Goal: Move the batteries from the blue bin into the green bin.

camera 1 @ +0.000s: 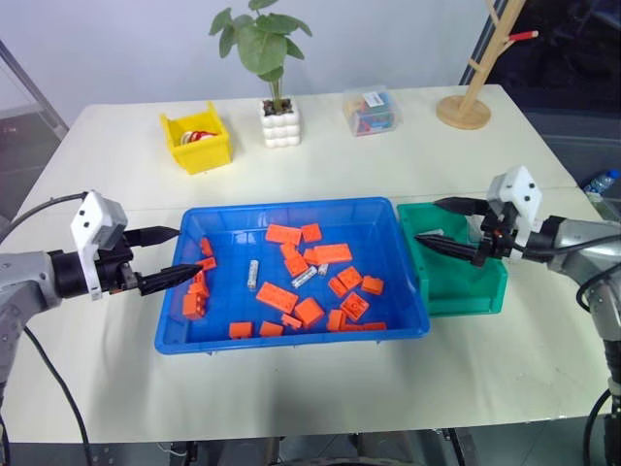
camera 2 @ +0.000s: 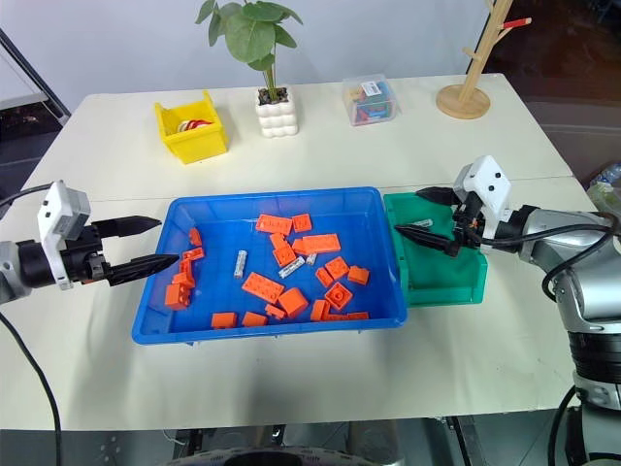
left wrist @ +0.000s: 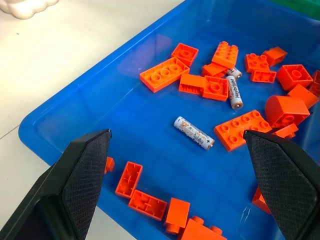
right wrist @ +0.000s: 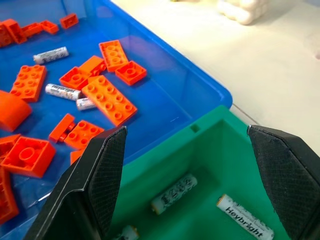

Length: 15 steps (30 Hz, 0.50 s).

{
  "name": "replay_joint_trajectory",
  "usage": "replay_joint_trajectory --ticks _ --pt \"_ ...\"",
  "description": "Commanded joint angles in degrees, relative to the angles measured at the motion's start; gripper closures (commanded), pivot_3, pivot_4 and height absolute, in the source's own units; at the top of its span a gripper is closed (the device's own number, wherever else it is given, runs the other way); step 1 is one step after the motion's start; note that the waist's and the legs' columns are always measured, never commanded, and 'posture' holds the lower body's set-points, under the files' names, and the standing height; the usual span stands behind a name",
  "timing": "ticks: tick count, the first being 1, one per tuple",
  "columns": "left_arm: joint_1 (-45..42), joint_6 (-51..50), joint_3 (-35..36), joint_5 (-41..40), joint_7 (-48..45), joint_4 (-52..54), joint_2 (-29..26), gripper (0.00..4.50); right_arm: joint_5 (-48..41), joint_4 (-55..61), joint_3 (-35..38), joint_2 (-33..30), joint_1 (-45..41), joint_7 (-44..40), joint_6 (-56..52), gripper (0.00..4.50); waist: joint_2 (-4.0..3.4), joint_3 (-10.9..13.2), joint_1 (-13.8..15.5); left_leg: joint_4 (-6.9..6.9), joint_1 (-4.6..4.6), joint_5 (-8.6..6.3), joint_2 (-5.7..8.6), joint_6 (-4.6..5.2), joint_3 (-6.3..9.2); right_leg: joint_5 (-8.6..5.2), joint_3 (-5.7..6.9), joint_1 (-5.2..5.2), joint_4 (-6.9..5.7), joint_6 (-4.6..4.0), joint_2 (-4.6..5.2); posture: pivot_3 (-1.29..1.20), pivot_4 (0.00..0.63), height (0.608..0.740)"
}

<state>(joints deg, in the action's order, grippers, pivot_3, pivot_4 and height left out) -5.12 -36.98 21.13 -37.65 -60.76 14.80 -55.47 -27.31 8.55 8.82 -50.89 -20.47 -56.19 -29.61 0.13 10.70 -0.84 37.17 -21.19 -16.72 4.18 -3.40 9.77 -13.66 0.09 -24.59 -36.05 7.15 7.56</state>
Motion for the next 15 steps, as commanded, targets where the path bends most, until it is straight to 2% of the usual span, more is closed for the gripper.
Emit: replay_joint_trajectory --ticks 1,8,15 --pt "-0.4 1.1 0.8 0.2 1.0 0.5 0.5 0.06 0.1 2.5 -0.7 1.6 -3.3 2.6 -0.9 0.55 0.00 0.0 -0.1 0.00 0.01 0.00 0.00 0.00 0.00 0.00 0.00 0.00 -0.01 0.00 0.00 0.00 0.150 0.740" --pt "-0.4 1.7 0.9 1.1 2.4 -0.4 2.0 0.06 0.7 4.6 -6.8 9.9 -13.8 10.2 -6.2 0.55 0.00 0.0 -0.1 0.00 0.03 0.05 -0.04 -0.08 0.03 0.06 -0.01 -0.02 -0.06 -0.08 -0.05 0.00 0.150 0.740" --pt "-0.7 2.5 0.4 1.8 3.7 -0.8 3.5 0.06 6.7 1.3 -18.6 18.0 -21.2 10.1 -3.9 0.55 0.02 0.0 -0.2 -0.02 -0.01 0.06 -0.03 -0.10 0.04 0.07 -0.01 -0.08 -0.05 -0.08 -0.05 0.00 0.150 0.740"
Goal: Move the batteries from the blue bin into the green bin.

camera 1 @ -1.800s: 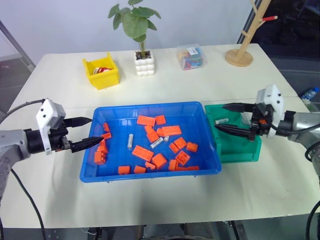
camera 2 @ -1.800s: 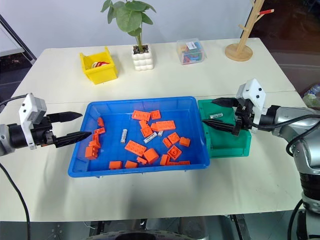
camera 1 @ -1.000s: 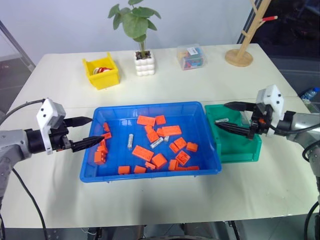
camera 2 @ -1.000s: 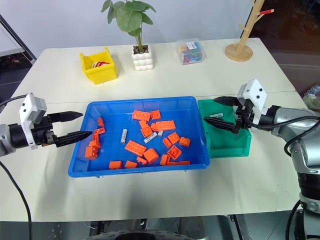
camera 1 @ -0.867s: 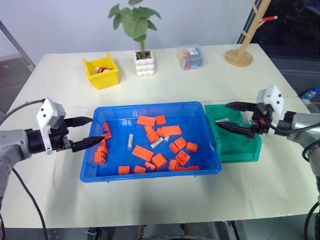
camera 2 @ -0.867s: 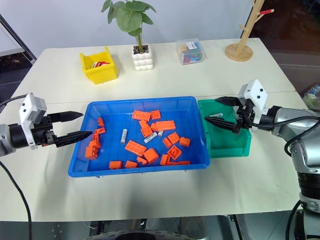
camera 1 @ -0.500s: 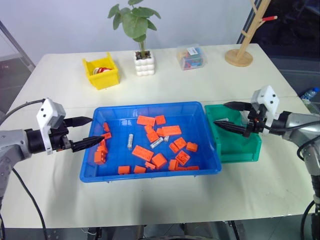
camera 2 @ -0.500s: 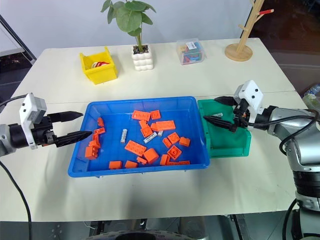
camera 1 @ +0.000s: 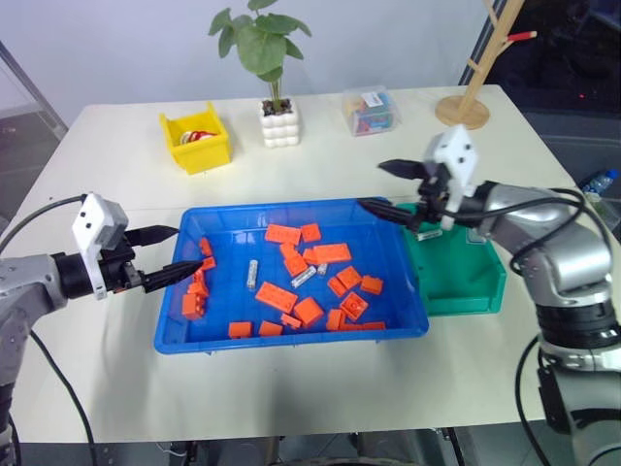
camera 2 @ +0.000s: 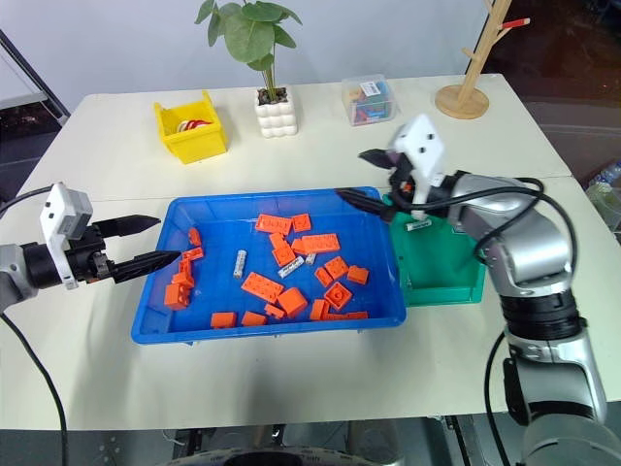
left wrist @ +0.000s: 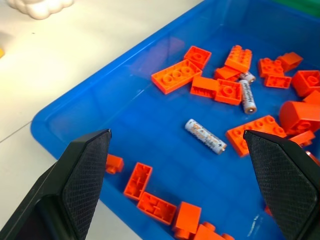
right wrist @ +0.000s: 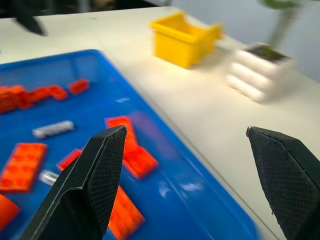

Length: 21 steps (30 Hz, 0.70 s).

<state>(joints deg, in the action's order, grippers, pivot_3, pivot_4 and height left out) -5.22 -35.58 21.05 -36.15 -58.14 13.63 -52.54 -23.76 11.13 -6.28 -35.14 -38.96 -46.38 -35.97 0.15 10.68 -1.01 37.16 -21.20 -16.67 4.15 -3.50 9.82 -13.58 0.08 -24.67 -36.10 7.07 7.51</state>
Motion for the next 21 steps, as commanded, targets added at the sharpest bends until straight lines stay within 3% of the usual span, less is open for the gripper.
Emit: replay_joint_trajectory --ticks 1,6,12,17,21 --pt "-0.5 1.1 0.6 0.2 1.6 0.5 1.0 0.06 5.0 -2.7 -5.6 3.6 -3.6 0.2 4.0 0.55 0.00 0.0 -0.1 0.00 0.00 0.00 0.00 -0.01 0.00 0.01 0.00 0.00 0.00 0.01 0.00 0.00 0.150 0.740" --pt "0.5 0.3 1.3 -0.3 4.6 2.2 3.4 0.06 12.7 -11.7 -12.5 8.9 -7.4 0.9 8.3 0.55 0.03 0.0 -0.1 0.00 0.00 0.06 0.00 -0.11 0.02 0.08 0.00 -0.03 -0.02 -0.01 -0.02 0.00 0.150 0.740" --pt "3.7 -0.5 3.1 -1.3 8.2 5.4 5.8 0.06 11.2 -13.0 -12.4 19.5 -10.5 6.3 -6.0 0.55 0.04 0.0 -0.3 -0.05 -0.08 0.16 -0.13 -0.29 0.05 0.29 -0.07 -0.24 -0.07 -0.24 -0.19 0.00 0.150 0.740" --pt "5.6 -0.7 4.3 -2.1 9.1 6.7 6.1 0.06 12.2 -6.7 -15.8 19.6 -6.6 5.0 -8.0 0.55 0.10 -0.1 0.0 -0.06 -0.16 0.20 -0.23 -0.35 0.11 0.35 -0.07 -0.33 -0.10 -0.33 -0.33 0.00 0.150 0.740" --pt "7.2 -0.1 4.0 -1.4 7.0 6.5 4.6 0.06 15.4 -2.4 -22.1 15.8 -3.3 -0.1 -0.4 0.55 0.11 -0.1 -0.2 -0.03 -0.14 0.19 -0.23 -0.34 0.07 0.36 -0.08 -0.29 -0.07 -0.30 -0.33 0.00 0.150 0.740"
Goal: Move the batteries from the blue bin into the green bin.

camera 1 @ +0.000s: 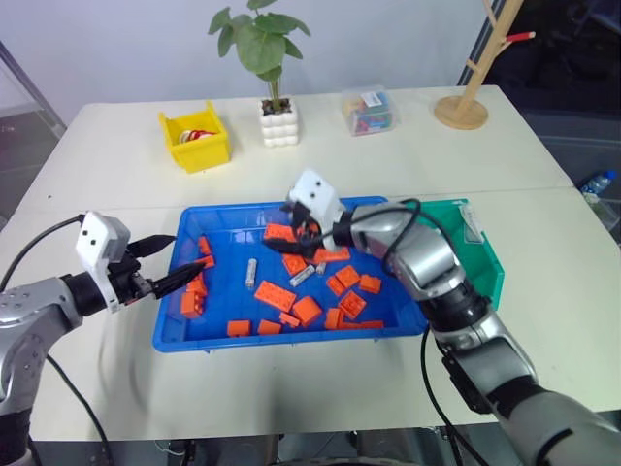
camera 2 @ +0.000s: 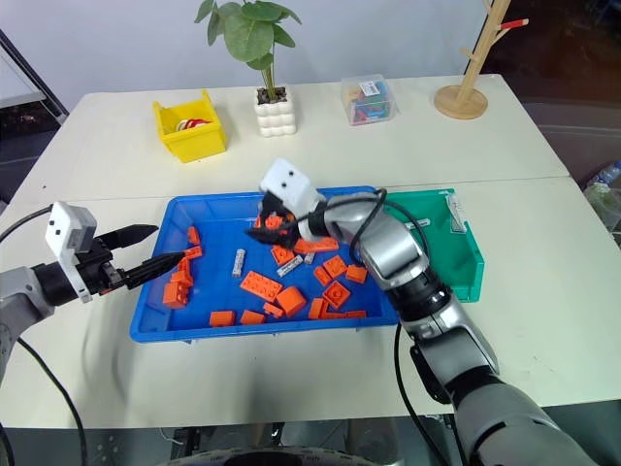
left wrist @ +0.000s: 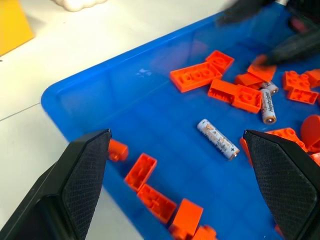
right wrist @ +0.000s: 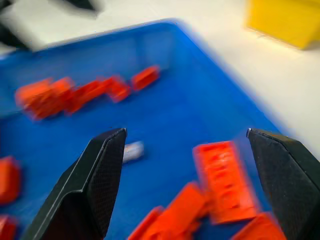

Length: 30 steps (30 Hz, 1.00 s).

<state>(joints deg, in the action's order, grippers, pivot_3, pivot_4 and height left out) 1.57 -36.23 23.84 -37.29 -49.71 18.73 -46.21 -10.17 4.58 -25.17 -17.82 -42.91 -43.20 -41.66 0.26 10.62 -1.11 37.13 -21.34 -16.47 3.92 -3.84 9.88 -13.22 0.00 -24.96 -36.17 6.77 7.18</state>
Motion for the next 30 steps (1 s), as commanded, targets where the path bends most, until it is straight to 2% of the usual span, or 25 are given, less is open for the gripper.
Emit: replay_joint_trajectory --ticks 1,5,13,22,30 --pt "0.6 0.7 0.9 0.0 -2.0 1.1 -2.3 0.06 2.2 4.4 -4.0 -1.9 0.9 -4.1 6.7 0.55 0.00 0.0 -0.1 0.01 0.00 0.00 0.00 0.00 0.00 0.00 0.00 0.00 0.00 0.01 -0.01 0.00 0.150 0.740" --pt "0.4 1.4 0.5 0.9 -4.9 -0.6 -4.9 0.06 6.2 0.3 -7.3 -2.6 0.0 -7.0 15.4 0.55 0.00 0.0 -0.5 0.01 0.06 0.03 -0.26 -0.05 -0.06 0.06 0.00 0.01 0.00 -0.07 -0.25 0.00 0.150 0.740" --pt "-1.6 1.9 -0.1 1.5 -4.7 -1.9 -4.8 0.06 9.8 -14.3 -8.0 5.6 -3.9 -6.4 21.9 0.55 0.00 0.0 -1.6 -0.01 0.27 0.11 -0.82 -0.18 -0.10 0.37 0.00 0.04 -0.04 -0.55 -0.88 0.00 0.150 0.740" --pt "-1.1 1.4 0.2 1.2 -4.5 -1.0 -4.3 0.06 11.1 -26.5 -5.7 11.2 -7.2 -7.0 25.3 0.55 -0.01 0.0 -1.5 -0.04 0.30 0.14 -0.92 -0.23 -0.09 0.40 -0.06 0.04 -0.03 -0.60 -1.02 0.00 0.150 0.740" --pt "2.9 1.5 0.3 2.1 -9.1 -0.2 -7.9 0.06 11.5 -32.2 -5.1 14.5 -8.1 -8.6 25.8 0.55 -0.02 0.0 -1.6 -0.12 0.30 0.22 -1.15 -0.38 -0.11 0.45 -0.16 -0.05 -0.02 -0.70 -1.30 0.00 0.150 0.740"
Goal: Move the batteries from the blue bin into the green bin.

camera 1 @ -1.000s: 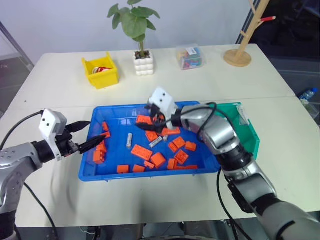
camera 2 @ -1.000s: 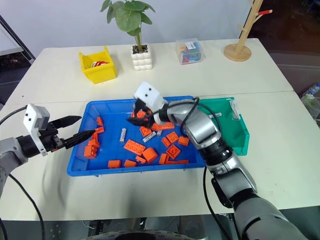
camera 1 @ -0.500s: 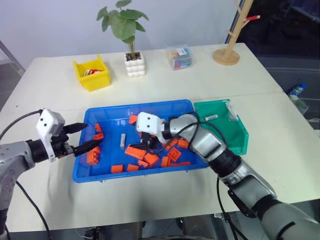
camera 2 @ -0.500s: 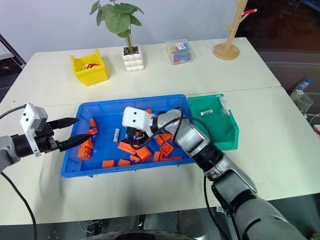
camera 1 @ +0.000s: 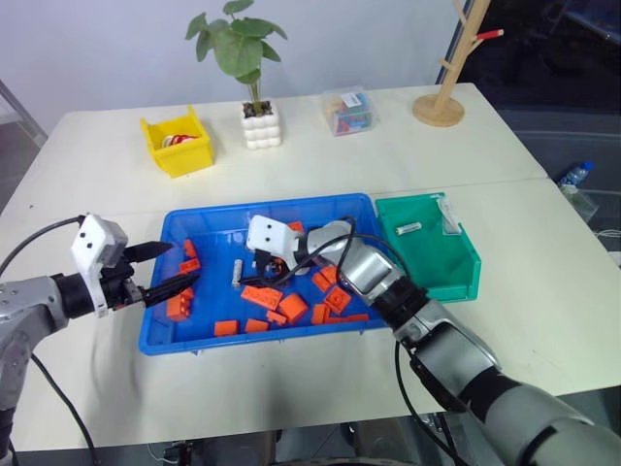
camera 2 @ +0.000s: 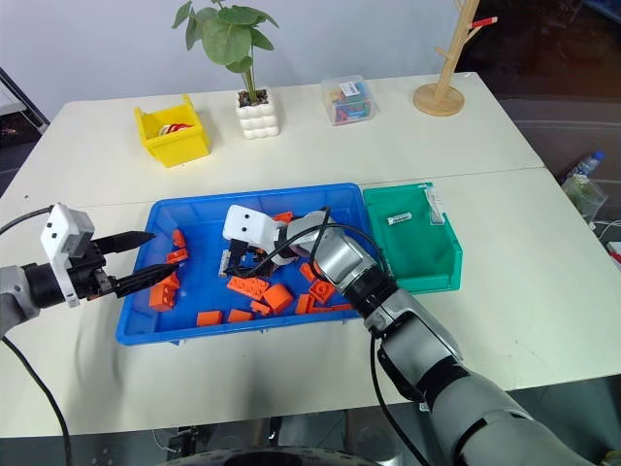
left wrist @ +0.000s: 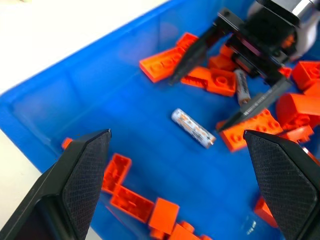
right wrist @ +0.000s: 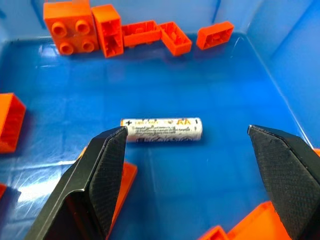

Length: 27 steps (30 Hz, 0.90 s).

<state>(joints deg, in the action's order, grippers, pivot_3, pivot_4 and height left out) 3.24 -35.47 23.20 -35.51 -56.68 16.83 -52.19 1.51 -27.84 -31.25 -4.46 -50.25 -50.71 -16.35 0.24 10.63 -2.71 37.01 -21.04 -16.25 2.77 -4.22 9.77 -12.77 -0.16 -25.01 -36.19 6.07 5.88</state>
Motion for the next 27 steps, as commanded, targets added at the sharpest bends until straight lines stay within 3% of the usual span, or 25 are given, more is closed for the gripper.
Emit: replay_joint_trajectory --ticks 1,11,27 --pt "1.8 0.7 1.1 0.2 -2.7 1.8 -2.3 0.06 -0.1 0.2 1.0 1.3 -0.6 -1.5 0.4 0.55 -0.01 0.0 0.0 -0.01 0.00 0.00 -0.04 0.00 -0.01 0.00 0.00 -0.01 0.00 -0.01 -0.03 0.00 0.150 0.740" --pt "2.3 4.3 1.6 3.1 -5.5 -1.3 -5.1 0.06 -0.4 2.4 1.0 3.1 2.1 -3.1 -2.8 0.55 -0.02 0.0 0.0 -0.02 0.06 0.00 -0.54 0.00 -0.05 0.19 0.00 -0.06 0.00 -0.33 -0.54 0.00 0.150 0.740" --pt "1.4 4.1 1.9 2.5 -2.7 0.6 -2.5 0.06 2.4 -9.9 3.2 7.9 -0.6 2.8 3.4 0.55 -0.02 0.0 -1.2 -0.07 0.07 0.01 -0.61 -0.02 -0.08 0.23 -0.05 -0.12 -0.01 -0.39 -0.61 0.00 0.150 0.740"
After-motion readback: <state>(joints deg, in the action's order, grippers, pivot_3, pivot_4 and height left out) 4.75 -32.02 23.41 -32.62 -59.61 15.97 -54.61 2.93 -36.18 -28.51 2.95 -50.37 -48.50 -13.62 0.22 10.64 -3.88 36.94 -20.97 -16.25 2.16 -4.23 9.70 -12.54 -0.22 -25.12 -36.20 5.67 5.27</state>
